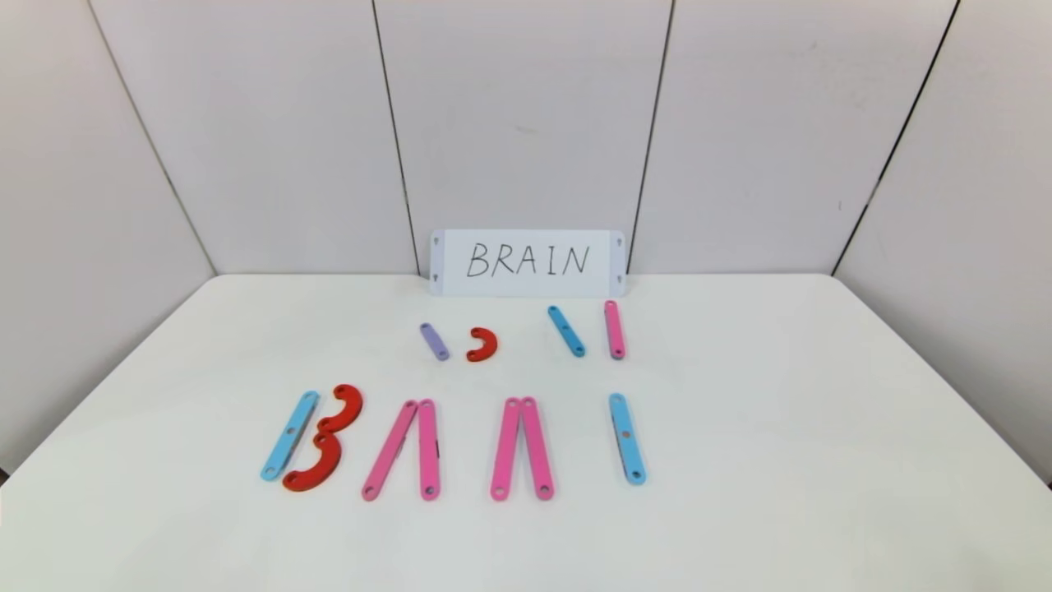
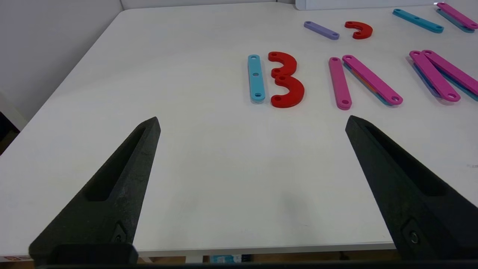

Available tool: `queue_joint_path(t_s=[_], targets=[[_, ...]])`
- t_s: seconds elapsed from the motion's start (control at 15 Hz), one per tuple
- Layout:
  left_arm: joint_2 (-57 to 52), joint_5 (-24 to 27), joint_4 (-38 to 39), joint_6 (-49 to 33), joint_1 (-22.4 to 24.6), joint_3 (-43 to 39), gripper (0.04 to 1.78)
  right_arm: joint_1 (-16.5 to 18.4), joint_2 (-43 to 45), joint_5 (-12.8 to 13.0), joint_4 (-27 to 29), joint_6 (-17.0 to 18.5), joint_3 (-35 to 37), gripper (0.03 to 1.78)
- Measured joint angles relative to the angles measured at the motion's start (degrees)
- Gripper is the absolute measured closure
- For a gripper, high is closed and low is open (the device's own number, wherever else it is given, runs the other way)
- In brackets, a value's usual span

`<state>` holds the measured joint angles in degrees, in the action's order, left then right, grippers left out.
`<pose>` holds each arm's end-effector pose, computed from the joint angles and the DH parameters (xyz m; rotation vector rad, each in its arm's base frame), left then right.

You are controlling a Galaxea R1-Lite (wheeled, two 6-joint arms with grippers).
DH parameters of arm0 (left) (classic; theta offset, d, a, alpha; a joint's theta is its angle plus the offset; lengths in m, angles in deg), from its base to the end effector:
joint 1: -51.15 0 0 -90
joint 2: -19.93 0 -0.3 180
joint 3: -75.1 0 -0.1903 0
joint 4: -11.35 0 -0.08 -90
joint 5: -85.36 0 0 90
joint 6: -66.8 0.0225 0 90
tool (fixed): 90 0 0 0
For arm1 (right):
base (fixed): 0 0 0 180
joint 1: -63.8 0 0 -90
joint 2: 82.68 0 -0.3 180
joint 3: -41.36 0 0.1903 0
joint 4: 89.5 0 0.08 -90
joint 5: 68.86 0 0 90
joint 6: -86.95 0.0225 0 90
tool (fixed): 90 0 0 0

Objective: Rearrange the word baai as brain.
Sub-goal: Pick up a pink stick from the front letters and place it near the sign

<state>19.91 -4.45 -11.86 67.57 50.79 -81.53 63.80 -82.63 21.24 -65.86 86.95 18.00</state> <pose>-0.0228 0.0001 0.0758 0.0134 -0.0032 -0.0096 -0.0229 0.0000 0.0749 0.0000 0.0040 -0.0017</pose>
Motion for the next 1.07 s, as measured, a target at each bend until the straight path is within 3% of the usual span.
queue_joint_path(t_s=[0.73, 1.07], targets=[[0.0, -0.13, 0.06, -0.46, 0.02, 0.0, 0.08, 0.0, 0.0, 0.12, -0.09, -0.9, -0.07, 0.07], [1.58, -0.37, -3.32, -1.34, 0.0, 7.17, 0.08, 0.0, -1.62, 0.23, 2.32, -0.79, -7.7, 0.07]])
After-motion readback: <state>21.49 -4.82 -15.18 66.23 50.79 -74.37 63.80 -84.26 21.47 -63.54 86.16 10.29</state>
